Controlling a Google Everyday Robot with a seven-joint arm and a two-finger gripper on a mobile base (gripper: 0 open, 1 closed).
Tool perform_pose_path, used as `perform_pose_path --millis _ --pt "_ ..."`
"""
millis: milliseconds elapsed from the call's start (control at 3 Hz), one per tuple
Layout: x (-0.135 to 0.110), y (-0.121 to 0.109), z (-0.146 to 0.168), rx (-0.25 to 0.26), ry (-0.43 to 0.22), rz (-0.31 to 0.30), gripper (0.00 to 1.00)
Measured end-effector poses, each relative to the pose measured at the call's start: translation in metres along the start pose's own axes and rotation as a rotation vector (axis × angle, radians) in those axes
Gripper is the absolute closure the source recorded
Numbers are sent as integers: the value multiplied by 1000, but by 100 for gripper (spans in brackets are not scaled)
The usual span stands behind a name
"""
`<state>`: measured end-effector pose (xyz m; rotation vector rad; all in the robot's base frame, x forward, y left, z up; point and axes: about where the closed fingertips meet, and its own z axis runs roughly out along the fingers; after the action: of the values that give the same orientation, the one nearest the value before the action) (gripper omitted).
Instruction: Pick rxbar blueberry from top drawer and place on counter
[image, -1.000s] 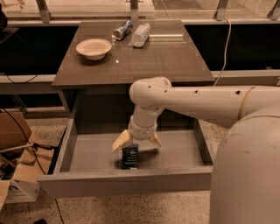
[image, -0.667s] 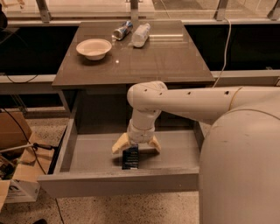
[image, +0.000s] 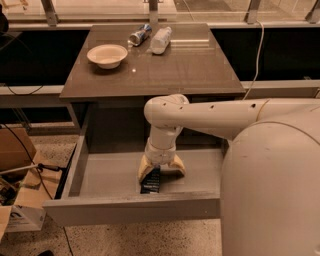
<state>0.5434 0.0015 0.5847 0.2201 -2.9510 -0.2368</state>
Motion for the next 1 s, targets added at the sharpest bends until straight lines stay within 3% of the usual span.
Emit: perform_pose_path --millis 333,667,1000 --pt "1 1 -7 0 0 0 78" --pt "3 3 -15 0 0 0 99" --pt "3 2 -20 -9 -8 -1 100"
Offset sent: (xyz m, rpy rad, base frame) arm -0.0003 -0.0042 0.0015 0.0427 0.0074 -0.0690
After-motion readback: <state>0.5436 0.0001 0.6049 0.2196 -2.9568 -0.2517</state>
